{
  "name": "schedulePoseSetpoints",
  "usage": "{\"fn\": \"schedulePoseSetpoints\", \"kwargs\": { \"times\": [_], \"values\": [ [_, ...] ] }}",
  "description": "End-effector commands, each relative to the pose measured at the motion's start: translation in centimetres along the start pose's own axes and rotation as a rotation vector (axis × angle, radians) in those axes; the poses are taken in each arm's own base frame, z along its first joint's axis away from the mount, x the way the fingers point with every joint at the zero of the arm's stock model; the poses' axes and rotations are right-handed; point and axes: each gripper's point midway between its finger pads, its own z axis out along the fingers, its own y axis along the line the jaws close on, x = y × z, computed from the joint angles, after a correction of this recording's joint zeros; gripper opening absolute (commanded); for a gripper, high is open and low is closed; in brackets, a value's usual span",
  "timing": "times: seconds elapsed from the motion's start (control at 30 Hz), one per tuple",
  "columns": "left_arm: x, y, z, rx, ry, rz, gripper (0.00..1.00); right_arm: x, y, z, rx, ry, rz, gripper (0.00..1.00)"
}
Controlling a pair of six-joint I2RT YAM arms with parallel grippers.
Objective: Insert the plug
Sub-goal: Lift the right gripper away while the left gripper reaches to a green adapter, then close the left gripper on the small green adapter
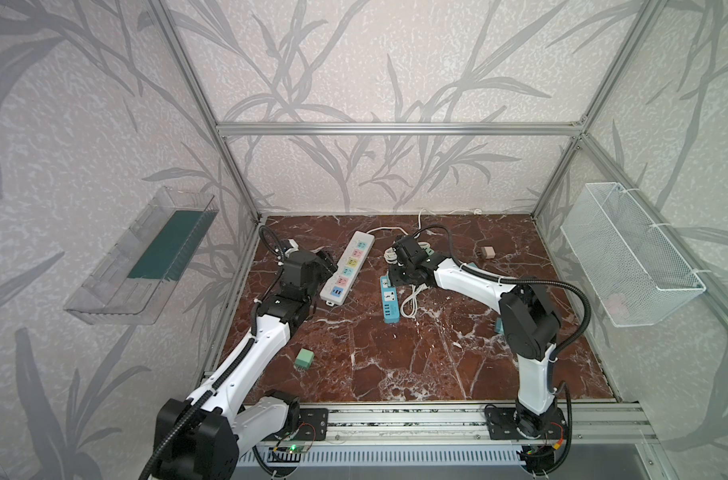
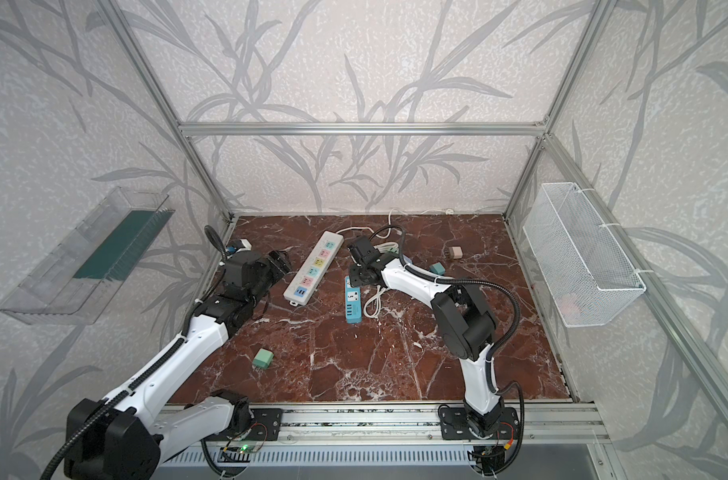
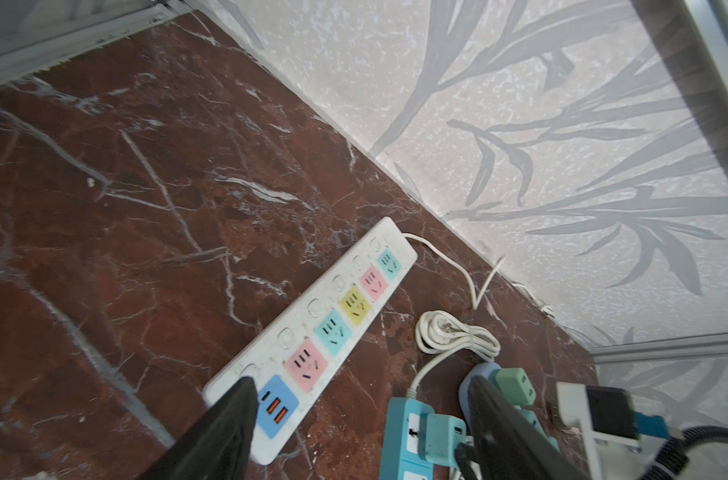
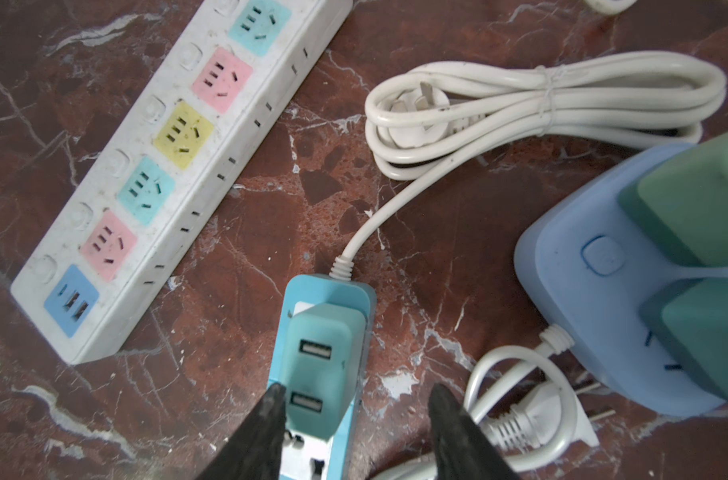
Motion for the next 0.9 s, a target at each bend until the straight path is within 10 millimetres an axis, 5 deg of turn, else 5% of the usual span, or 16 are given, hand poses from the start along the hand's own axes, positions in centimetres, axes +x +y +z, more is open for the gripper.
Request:
{"fn": "schedulePoseSetpoints", "kwargs": {
  "times": [0.0, 0.17, 0.47, 0.87],
  "values": [
    [0.8, 5.4, -2.1, -0.238, 0.023, 0.013, 0.85, -1.9, 0.9, -5.1, -0.059, -0.06, -0.061, 0.58],
    [5.1, 12.2, -5.3, -0.467, 0.174, 0.015, 0.92, 0.2, -0.1, -8.4, -0.071, -0.097, -0.079, 0.66],
    [13.6, 15.1, -4.2, -0.47, 0.479, 0.007, 0.97, 3.0, -2.1, -12.7, -0.071, -0.16, -0.112, 0.81],
    [15.6, 18.2, -5.5, -0.59, 0.533, 0.009, 0.97, 5.1, -4.7, -14.8, -0.056, -0.193, -0.111, 0.82]
  ]
}}
